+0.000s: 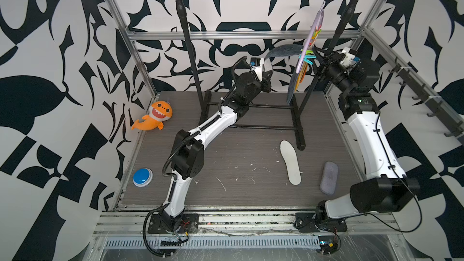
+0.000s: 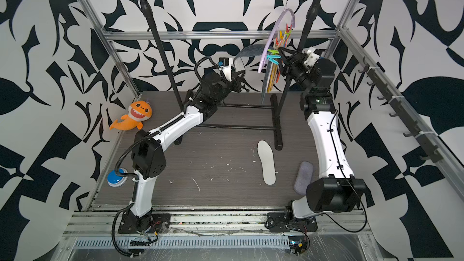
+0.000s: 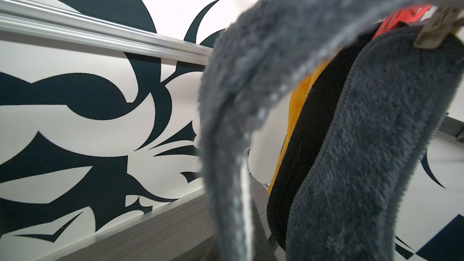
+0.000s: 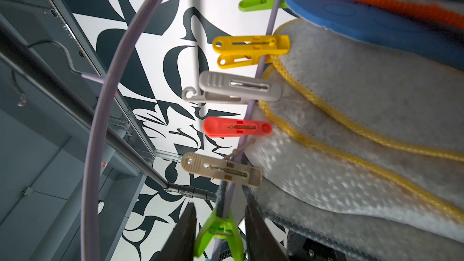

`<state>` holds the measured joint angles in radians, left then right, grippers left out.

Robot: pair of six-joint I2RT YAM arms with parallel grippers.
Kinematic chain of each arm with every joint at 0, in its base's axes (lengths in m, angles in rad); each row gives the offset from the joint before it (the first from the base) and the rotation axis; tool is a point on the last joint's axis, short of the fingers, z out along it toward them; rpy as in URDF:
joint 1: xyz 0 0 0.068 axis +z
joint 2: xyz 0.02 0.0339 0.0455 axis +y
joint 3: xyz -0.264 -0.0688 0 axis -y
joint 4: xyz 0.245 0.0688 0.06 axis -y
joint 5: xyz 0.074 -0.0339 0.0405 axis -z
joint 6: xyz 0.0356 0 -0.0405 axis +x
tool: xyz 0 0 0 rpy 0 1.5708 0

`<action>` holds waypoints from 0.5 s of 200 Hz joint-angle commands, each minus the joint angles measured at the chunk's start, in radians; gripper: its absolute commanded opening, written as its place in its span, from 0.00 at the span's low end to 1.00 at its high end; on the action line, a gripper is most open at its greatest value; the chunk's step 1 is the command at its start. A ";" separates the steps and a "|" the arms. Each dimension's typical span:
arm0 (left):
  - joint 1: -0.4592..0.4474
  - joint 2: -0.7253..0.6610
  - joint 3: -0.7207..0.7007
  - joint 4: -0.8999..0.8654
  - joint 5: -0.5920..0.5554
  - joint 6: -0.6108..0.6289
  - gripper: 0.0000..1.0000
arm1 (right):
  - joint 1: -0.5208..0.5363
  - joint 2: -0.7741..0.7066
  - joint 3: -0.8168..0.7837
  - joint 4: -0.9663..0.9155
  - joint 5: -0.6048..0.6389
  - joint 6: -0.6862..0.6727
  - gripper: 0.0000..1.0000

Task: Take the shoe insoles off the hanger
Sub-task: Open the clamp at the hanger.

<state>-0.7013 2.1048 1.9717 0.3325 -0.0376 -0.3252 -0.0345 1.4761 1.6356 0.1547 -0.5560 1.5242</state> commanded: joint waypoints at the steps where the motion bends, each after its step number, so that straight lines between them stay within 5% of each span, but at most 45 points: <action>1: 0.003 -0.021 -0.013 0.030 -0.005 0.000 0.00 | 0.007 -0.016 0.044 0.045 -0.001 0.004 0.34; 100: 0.006 -0.072 -0.152 0.107 -0.048 -0.015 0.00 | 0.022 0.004 0.053 0.067 0.001 0.021 0.29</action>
<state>-0.7006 2.0979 1.8549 0.3809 -0.0566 -0.3260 -0.0208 1.4807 1.6375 0.1604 -0.5541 1.5433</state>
